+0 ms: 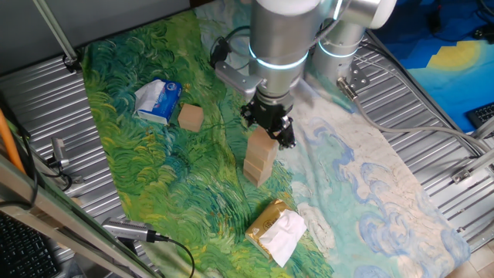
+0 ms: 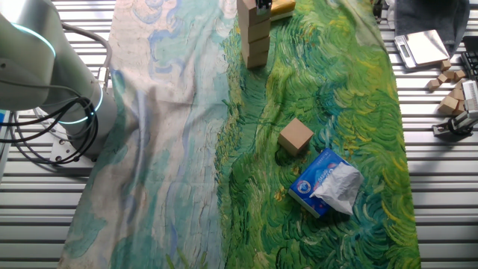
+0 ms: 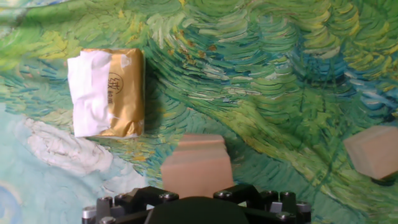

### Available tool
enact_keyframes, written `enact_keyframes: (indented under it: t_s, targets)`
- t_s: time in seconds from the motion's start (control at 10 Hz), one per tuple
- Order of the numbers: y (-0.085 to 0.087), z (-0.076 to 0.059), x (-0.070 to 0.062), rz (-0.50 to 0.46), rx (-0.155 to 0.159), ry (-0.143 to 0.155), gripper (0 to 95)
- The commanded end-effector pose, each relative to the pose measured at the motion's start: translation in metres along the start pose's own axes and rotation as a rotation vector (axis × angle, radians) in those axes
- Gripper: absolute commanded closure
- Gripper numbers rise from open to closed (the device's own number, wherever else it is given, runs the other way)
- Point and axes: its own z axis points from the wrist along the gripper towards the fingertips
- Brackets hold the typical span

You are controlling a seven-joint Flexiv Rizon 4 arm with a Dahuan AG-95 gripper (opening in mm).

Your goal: Stack the blocks in a vertical line of five

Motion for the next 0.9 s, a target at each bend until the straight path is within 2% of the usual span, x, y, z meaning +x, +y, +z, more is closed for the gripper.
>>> enact_keyframes:
  t_s: [0.1, 0.2, 0.4, 0.5, 0.6, 0.8, 0.9]
  targets:
    - [-0.002, -0.016, -0.006, 0.013, -0.002, 0.050, 19.0]
    - [-0.006, -0.018, -0.009, 0.015, 0.024, 0.061, 38.0]
    - [-0.017, -0.015, -0.016, -0.016, 0.046, 0.066, 76.0]
    - [-0.034, -0.016, -0.023, -0.044, 0.057, 0.075, 76.0]
    - [-0.043, -0.018, -0.027, -0.048, 0.057, 0.079, 95.0]
    - [-0.059, -0.022, -0.035, -0.069, 0.062, 0.089, 95.0]
    - [-0.068, -0.019, -0.038, -0.101, 0.078, 0.100, 95.0]
